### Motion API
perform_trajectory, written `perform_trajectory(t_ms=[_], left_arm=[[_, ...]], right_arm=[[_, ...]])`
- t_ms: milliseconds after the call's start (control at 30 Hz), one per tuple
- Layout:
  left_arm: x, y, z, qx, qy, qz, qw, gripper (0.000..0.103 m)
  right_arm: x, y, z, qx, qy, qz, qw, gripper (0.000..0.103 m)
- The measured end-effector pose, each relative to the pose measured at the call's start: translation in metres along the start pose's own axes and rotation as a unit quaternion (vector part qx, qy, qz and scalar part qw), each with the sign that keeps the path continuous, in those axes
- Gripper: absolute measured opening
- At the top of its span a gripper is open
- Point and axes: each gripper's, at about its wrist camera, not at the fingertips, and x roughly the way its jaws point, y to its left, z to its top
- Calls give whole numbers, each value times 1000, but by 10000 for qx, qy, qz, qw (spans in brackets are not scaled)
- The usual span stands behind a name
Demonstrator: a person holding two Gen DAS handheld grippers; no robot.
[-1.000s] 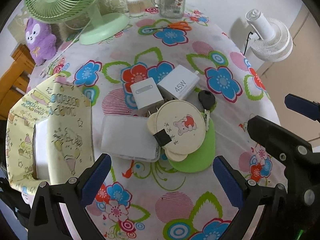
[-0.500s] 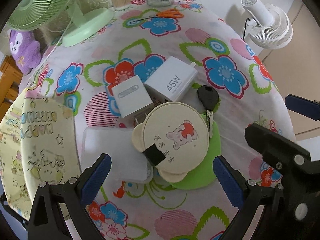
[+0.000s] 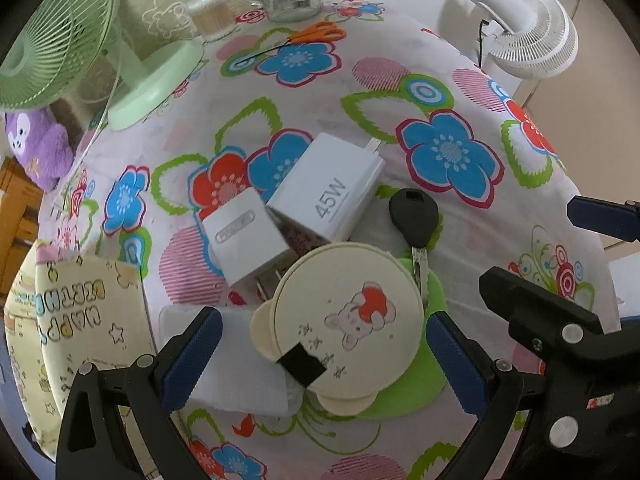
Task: Organize rigid objects
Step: 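Grasp the black car key with the right tool while the left tool approaches the bunny coaster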
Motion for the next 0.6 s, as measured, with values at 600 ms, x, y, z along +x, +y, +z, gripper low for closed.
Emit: perform_trajectory(t_ms=[600], left_arm=[[-1,-17,7,87,-15,-164,9998,83]], right_arm=[[11,-11,7,126,165,21,9998,91]])
